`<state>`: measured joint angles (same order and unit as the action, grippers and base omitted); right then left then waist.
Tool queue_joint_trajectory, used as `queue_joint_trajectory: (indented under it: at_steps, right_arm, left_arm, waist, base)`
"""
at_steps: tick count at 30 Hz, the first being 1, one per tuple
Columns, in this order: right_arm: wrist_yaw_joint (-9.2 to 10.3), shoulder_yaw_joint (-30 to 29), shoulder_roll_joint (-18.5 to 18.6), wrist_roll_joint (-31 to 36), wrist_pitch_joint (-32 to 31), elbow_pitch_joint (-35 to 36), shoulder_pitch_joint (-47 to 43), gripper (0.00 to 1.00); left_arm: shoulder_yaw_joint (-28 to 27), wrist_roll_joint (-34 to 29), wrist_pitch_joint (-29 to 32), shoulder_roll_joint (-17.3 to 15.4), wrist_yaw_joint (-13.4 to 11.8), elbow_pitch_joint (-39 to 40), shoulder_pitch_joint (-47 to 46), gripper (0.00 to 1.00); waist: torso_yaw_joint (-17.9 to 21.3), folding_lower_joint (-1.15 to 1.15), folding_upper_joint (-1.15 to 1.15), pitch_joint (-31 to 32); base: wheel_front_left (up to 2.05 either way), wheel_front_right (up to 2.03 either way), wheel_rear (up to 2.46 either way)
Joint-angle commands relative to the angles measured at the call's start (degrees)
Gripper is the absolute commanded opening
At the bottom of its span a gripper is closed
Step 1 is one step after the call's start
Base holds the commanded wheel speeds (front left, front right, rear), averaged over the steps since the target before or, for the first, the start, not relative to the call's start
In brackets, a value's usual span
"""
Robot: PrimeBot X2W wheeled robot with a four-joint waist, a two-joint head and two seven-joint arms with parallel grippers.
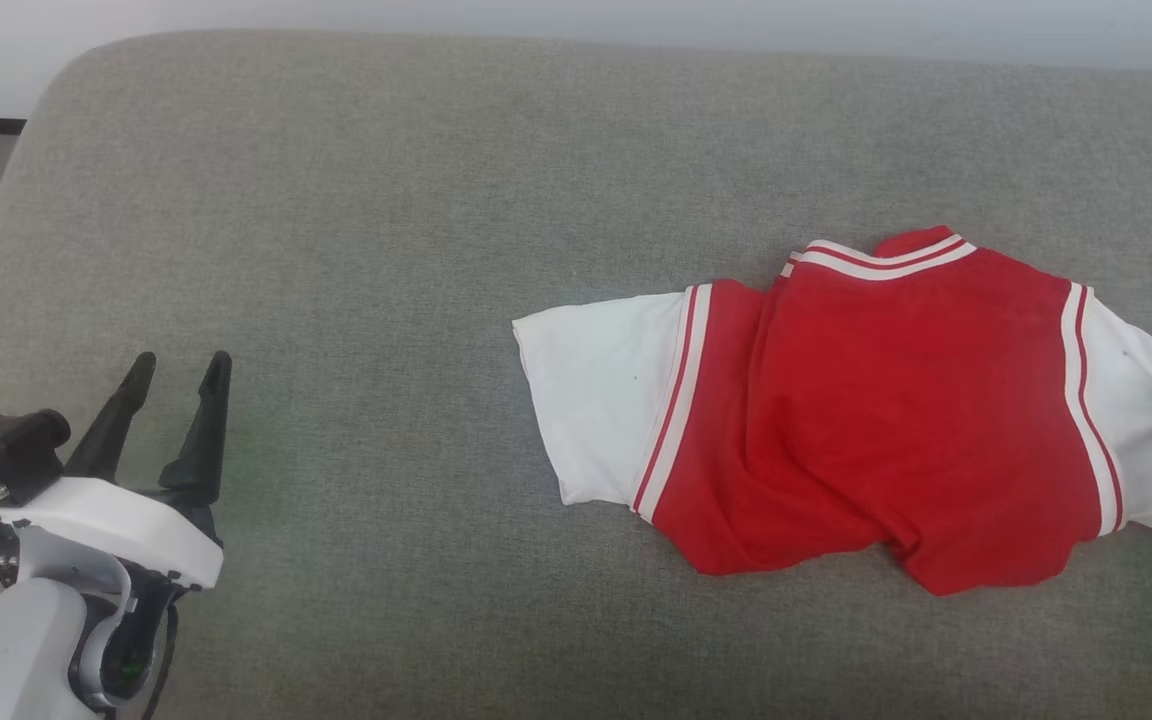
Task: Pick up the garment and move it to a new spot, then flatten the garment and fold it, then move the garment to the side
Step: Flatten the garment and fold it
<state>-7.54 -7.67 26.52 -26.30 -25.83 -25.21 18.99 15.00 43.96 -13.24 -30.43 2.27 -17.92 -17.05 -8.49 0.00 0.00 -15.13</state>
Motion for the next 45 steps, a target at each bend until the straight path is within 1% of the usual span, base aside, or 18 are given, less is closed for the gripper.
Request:
queue_joint_trajectory:
  at_steps: [1,2,3,4,5,6,13,16,20,22,28,32,36,37,38,42,44,45]
  right_arm:
    - [0.10,0.0,-0.4,0.1,-0.1,-0.8,-0.3,0.00]
    - [0.10,0.0,-0.8,0.2,0.0,-1.4,-0.1,0.00]
    - [0.10,0.1,-1.1,0.3,0.0,-1.9,0.1,0.21]
    - [0.10,0.7,-1.2,0.5,-0.1,-2.2,0.2,0.49]
    - [0.10,1.0,-1.5,0.5,-0.1,-2.3,0.5,0.94]
    - [0.07,1.2,-1.7,0.4,0.3,-2.1,0.8,1.00]
    - [0.06,2.4,-2.7,0.0,2.1,2.4,1.8,1.00]
    - [0.06,2.2,-3.6,0.4,4.4,5.6,0.7,1.00]
    - [0.06,1.9,-5.8,2.1,9.2,9.6,-0.7,1.00]
    - [0.06,2.4,-7.5,3.4,13.0,12.6,-1.7,1.00]
    - [0.06,1.7,-12.0,7.6,20.7,17.5,-3.8,1.00]
    - [0.06,1.4,-15.5,10.3,23.8,19.6,-5.5,1.00]
    - [0.06,2.9,-18.0,11.6,24.4,20.6,-6.8,1.00]
    - [0.06,3.2,-18.4,11.8,24.4,20.7,-7.0,1.00]
    - [0.06,3.2,-18.4,11.8,24.4,20.7,-7.0,1.00]
    - [0.06,4.2,-19.4,11.5,24.4,20.3,-6.9,1.00]
    - [0.06,4.8,-19.5,11.4,24.3,20.1,-6.6,1.00]
    - [0.06,4.8,-19.5,11.3,24.3,20.0,-6.3,1.00]
  left_arm:
    - [0.1,0.7,-0.2,-0.1,0.1,-0.1,-1.0,1.00]
    - [0.1,0.7,-0.2,-0.1,0.2,-0.3,-1.1,1.00]
    - [0.2,0.7,-0.2,-0.2,0.2,-0.4,-1.1,1.00]
    - [0.2,0.7,-0.1,-0.2,0.3,-0.5,-1.2,1.00]
    - [0.2,0.7,0.0,-0.4,0.3,-0.7,-1.3,1.00]
    - [0.2,0.7,0.1,-0.5,0.4,-0.7,-1.5,1.00]
    - [0.1,1.0,1.5,-2.0,0.8,0.1,-1.7,1.00]
    - [0.1,1.2,2.5,-3.0,1.0,0.7,-1.8,1.00]
    - [0.4,1.7,4.7,-3.9,0.7,1.8,-1.1,1.00]
    - [0.5,2.1,6.1,-4.7,0.5,2.5,-0.7,1.00]
    - [1.2,3.6,10.2,-5.8,0.6,3.4,0.2,1.00]
    - [2.0,5.7,15.0,-6.0,1.1,2.8,-0.6,1.00]
    - [3.1,8.0,21.6,-6.6,1.1,0.9,-3.2,1.00]
    - [3.3,8.6,23.5,-6.5,0.9,0.1,-3.9,1.00]
    - [3.3,8.6,23.5,-6.5,0.9,0.1,-3.9,1.00]
    - [5.3,10.1,31.6,-6.6,0.3,-2.4,-7.7,1.00]
    - [6.3,10.2,35.5,-7.0,-0.3,-4.0,-9.7,1.00]
    - [6.7,10.8,37.4,-6.6,-0.8,-4.9,-10.6,1.00]
  waist:
    - [0.1,0.00,0.00,-0.1]
    - [0.2,0.00,0.00,-0.2]
    - [0.3,0.00,0.00,-0.2]
    - [0.4,0.00,0.00,-0.1]
    - [0.6,0.00,0.00,0.0]
    - [0.8,0.00,0.00,0.1]
    - [3.6,0.00,0.00,1.8]
    - [5.3,0.00,0.00,2.9]
    - [7.6,0.00,0.00,4.3]
    - [9.6,0.00,0.00,5.5]
    - [13.6,0.00,0.00,7.1]
    - [16.0,0.00,0.00,7.2]
    - [18.2,0.00,0.00,7.1]
    - [18.7,0.00,0.00,7.1]
    - [18.7,0.00,0.00,7.1]
    - [20.4,0.00,0.00,6.6]
    - [21.2,0.00,0.00,6.3]
    - [21.5,0.00,0.00,6.2]
  base:
    - [0.00,0.00,0.00]
    - [0.00,0.00,0.00]
    - [0.00,0.00,0.00]
    - [0.00,0.00,0.00]
    - [0.00,0.00,0.00]
    - [0.00,0.00,0.00]
    - [0.00,0.00,0.00]
    - [0.00,0.00,0.00]
    - [0.00,0.00,0.00]
    - [0.00,0.00,0.00]
    - [0.00,0.00,0.00]
    - [0.00,0.00,0.00]
    - [0.00,0.00,0.00]
    - [0.00,0.00,0.00]
    - [0.00,0.00,0.00]
    - [0.00,0.00,0.00]
    - [0.00,0.00,0.00]
    - [0.00,0.00,0.00]
